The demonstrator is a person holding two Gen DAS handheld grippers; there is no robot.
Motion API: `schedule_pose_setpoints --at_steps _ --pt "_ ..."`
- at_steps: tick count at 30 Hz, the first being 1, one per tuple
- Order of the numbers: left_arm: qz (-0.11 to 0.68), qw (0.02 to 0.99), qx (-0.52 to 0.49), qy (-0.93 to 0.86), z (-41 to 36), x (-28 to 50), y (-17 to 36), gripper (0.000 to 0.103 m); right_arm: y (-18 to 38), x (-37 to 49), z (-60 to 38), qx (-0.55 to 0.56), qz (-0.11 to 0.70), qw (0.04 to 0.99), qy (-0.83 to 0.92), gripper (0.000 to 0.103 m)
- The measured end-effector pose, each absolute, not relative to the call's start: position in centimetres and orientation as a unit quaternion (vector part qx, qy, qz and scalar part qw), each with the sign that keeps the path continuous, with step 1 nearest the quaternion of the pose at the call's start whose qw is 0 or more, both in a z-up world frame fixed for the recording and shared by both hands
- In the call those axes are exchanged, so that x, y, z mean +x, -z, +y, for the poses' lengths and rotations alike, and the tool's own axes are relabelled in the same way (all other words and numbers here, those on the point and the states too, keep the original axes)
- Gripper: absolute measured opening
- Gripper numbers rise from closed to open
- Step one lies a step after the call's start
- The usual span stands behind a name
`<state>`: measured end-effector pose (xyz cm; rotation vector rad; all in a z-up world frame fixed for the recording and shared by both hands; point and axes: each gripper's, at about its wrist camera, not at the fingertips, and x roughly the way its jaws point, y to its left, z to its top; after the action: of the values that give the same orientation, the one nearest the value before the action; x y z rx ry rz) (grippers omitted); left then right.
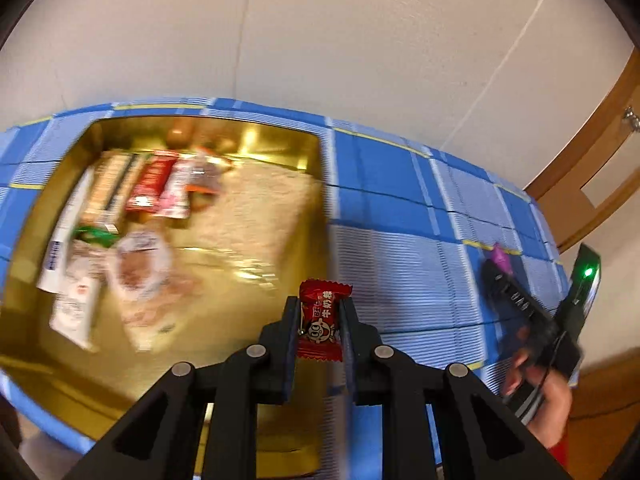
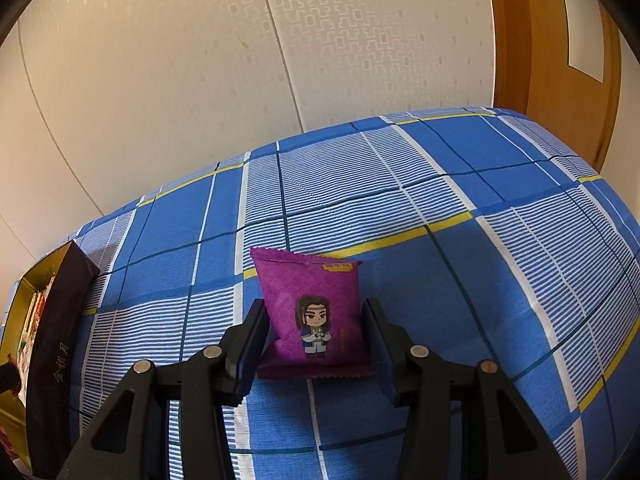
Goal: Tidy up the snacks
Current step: 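Carry the red candy into the tray and open the left tool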
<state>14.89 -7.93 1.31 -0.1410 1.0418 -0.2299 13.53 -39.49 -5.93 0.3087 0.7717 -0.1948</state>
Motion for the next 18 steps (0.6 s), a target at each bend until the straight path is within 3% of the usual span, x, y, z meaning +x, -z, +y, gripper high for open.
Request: schedule_pose_setpoints --at_steps 12,18 --pt "0.518 0.85 0.01 0.097 -2.7 13.5 0.5 0.019 5.6 13.5 -38.8 0.145 0.372 0.912 0.098 0.046" --pt "0.517 0.852 0.016 0.08 -0.9 13.0 1.8 0.019 3.7 12.6 -36.0 0.085 0.337 0.934 0.086 0.046"
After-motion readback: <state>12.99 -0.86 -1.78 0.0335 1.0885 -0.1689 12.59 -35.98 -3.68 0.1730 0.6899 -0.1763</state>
